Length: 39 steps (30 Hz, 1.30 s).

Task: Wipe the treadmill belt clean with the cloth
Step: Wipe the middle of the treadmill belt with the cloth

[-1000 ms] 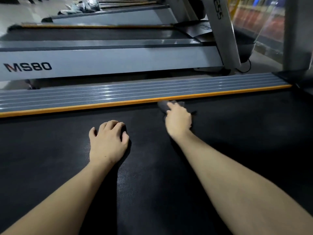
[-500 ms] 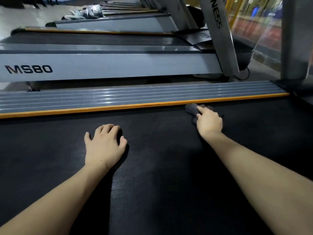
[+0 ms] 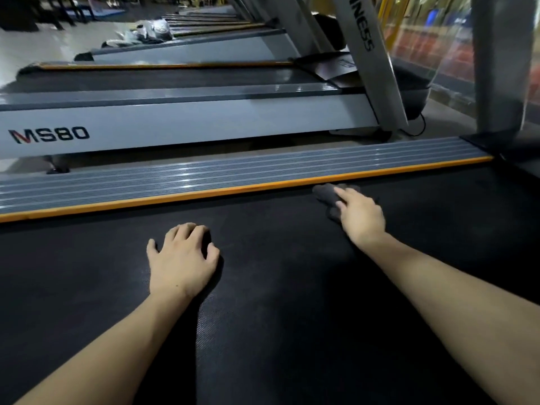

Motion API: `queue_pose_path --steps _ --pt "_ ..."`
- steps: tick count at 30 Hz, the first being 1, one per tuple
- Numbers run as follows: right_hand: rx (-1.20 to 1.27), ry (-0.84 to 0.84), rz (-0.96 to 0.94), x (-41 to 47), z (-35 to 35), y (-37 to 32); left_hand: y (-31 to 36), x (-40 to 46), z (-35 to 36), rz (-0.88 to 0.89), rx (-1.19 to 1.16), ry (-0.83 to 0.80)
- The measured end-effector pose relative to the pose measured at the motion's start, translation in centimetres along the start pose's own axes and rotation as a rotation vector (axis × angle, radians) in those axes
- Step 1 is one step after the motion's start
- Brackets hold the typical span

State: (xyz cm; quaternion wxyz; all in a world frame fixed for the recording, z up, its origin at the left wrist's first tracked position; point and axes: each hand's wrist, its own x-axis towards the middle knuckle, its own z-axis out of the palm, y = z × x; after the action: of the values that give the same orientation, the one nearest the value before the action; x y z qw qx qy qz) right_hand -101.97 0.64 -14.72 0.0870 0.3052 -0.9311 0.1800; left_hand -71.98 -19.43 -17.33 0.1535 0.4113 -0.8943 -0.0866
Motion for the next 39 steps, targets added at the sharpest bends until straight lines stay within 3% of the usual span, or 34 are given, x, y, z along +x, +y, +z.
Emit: queue_pose_path --steps 2,5,9,12,14,17,19,21,23,25,28,30,34,37,39 --pt "-0.061 0.023 0.079 -0.1 -0.4 0.8 0.2 0.2 0.1 0.002 -0.005 -0.008" --pt "-0.089 0.081 0.106 -1.2 1.0 -5.0 0.0 0.3 0.3 -0.002 0.0 -0.02" --pt "0.034 -0.051 -0.263 -5.0 5.3 -15.7 0.1 0.2 0.0 0.001 -0.015 -0.01" --pt "0.184 -0.129 -0.479 -5.1 3.8 -14.3 -0.1 0.0 0.0 0.011 -0.007 -0.001" --pt "0.121 -0.15 -0.377 -3.9 2.0 -9.4 -0.1 0.0 0.0 0.011 -0.007 0.002" --pt "0.07 -0.013 0.007 -2.3 -0.2 -1.5 0.1 0.2 0.2 0.007 -0.011 -0.003" --pt "0.011 0.039 0.175 -2.6 -0.4 -1.5 0.2 0.3 0.3 0.004 -0.007 -0.008" --pt "-0.062 0.085 0.229 -3.9 0.5 -5.8 0.1 0.3 0.3 -0.004 -0.008 -0.01" --pt "-0.029 0.072 0.082 -5.8 2.4 -11.3 0.0 0.4 0.3 -0.005 -0.014 -0.006" --pt "0.046 0.014 -0.194 -8.8 4.4 -15.6 0.0 0.4 0.2 0.011 -0.017 0.001" --pt "0.262 -0.138 -0.452 -8.9 3.6 -13.9 0.0 0.1 0.0 0.017 -0.017 0.011" --pt "0.239 -0.131 -0.366 -7.2 2.0 -9.1 -0.1 0.2 0.2 0.019 -0.018 0.018" --pt "0.118 0.026 0.15 -4.4 -1.7 2.3 0.2 0.4 0.3 0.019 -0.014 0.011" --pt "0.028 0.127 0.264 -5.3 -0.9 -0.8 0.3 0.3 0.3 0.013 -0.013 0.013" --pt "0.12 0.202 0.091 -7.5 1.2 -7.0 0.2 0.4 0.1 0.005 -0.025 0.013"
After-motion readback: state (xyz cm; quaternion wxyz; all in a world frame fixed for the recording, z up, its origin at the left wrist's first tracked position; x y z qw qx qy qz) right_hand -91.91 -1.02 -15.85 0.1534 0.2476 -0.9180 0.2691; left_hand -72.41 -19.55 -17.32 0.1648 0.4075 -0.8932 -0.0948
